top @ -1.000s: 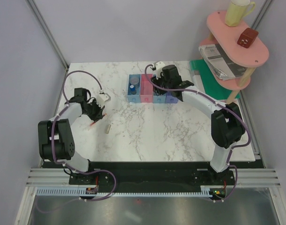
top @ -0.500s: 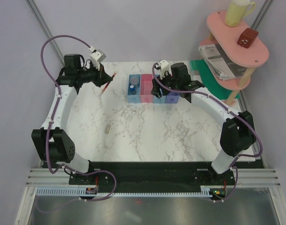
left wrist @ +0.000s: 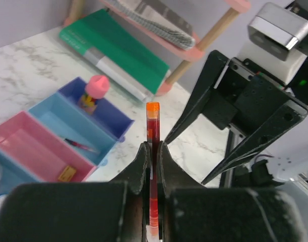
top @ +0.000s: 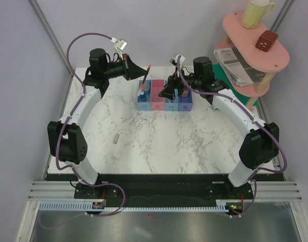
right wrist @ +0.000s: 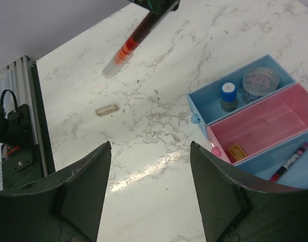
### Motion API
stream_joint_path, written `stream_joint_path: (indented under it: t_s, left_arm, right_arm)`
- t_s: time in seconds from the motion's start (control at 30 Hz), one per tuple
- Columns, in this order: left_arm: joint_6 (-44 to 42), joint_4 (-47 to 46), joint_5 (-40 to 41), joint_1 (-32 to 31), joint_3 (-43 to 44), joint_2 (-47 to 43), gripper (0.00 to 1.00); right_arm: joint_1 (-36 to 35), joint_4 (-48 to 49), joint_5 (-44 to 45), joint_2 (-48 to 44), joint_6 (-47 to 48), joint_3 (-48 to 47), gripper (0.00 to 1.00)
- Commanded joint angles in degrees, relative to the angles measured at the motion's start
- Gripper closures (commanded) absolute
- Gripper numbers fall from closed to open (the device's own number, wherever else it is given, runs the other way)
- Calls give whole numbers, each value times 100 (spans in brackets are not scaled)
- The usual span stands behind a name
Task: Sort the stationery into containers
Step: Pick up the pen from the center of the board.
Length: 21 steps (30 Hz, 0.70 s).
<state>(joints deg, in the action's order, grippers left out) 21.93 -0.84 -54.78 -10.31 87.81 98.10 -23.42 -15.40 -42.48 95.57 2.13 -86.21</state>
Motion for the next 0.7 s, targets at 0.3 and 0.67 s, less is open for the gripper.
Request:
stream_joint_path:
  t_s: [0.3, 0.67]
  left_arm:
    - [2016, -1919, -323, -762, 315, -2, 98]
    - [2157, -2175, -410, -921, 404, 77, 98]
  right_arm:
    - [-215, 318, -1131, -21, -556, -836, 29]
    - [-347, 397, -1149, 128, -679, -976, 41]
